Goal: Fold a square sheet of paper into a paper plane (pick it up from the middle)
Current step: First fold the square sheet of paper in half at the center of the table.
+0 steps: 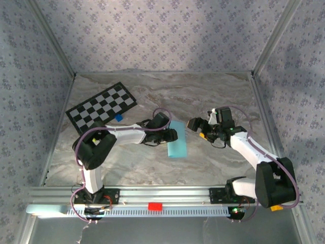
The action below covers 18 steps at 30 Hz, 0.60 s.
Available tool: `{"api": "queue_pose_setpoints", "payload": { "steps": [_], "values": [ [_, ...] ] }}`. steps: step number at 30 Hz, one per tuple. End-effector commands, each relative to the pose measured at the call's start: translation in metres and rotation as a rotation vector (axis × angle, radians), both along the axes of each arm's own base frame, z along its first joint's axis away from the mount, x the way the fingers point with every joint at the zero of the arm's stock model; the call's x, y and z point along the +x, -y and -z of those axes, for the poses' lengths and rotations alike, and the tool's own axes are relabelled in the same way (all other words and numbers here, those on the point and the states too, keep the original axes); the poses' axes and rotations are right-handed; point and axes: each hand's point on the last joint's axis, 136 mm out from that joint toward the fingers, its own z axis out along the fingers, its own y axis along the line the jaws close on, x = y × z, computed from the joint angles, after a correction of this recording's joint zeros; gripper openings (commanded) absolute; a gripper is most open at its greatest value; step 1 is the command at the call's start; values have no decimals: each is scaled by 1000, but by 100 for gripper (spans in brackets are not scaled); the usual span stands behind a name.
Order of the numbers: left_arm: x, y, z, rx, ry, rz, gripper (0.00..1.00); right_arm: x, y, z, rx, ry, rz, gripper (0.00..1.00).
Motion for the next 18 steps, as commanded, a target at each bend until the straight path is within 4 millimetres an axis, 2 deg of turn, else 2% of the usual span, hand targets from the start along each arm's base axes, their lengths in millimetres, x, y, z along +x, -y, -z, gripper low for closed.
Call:
{"api": "queue_pose_setpoints", "payload": {
  "steps": [1,6,18],
  "values": [
    [3,-8,-9,35,28,-4,56,-4,-1,5,-17,-2,-19,99],
    [2,-4,-6,33,7,4,54,-4,2,5,-31,15,-10,99],
    [-2,-13,-5,56,8,1,54,-4,4,7,-44,13,8,99]
  ]
}}
